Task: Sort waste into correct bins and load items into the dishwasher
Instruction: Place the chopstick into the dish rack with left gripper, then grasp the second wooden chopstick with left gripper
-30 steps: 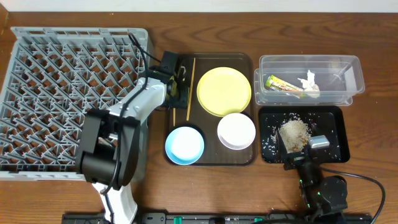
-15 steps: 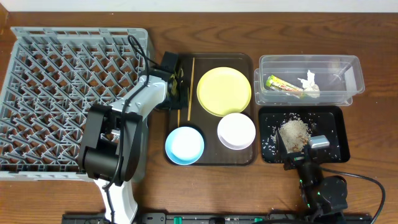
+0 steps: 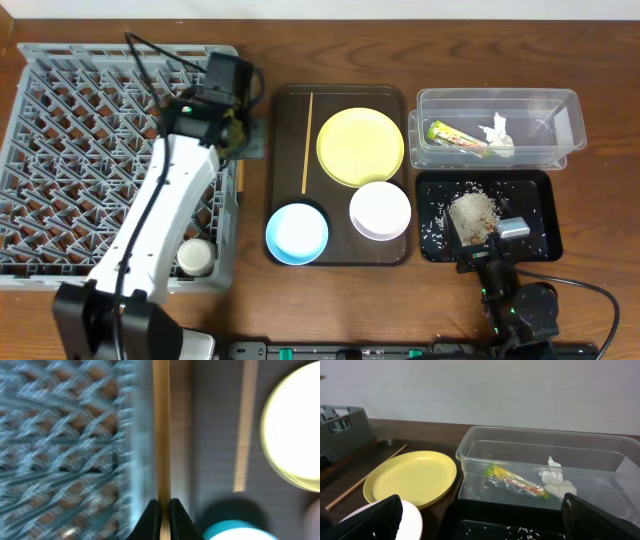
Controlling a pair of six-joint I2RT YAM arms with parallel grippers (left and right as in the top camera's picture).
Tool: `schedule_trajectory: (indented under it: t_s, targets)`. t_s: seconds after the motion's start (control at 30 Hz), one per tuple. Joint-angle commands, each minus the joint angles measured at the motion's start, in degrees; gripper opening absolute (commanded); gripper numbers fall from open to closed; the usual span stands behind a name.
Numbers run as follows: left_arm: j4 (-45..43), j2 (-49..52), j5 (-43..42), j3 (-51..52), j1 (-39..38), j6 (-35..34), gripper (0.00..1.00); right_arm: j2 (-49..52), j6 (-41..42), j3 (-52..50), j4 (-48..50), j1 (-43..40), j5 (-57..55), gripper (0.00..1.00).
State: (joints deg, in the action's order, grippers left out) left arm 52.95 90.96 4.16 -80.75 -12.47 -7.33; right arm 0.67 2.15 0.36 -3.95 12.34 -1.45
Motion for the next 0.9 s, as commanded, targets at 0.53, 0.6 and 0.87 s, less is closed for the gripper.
schedule_trajectory:
  t_s: [0.53,0.6,0.87]
  targets:
    - [-0.13,2.58,-8.26,2.08,5.33,5.73,0.51,-0.28,0.13,-0.04,-0.17,-0.81,0.00,0.99]
    - [-1.75,2.60,-13.42,2.10,4.17,4.09,0.51,-0.28,0.13,-0.04,-0.17,-0.81,0.00,0.99]
    - [-12.81,7.61,-14.47,3.28,-5.14,0.61,0.48,-0.28,0.13,-0.04,-0.17,-0.81,0.00,0.99]
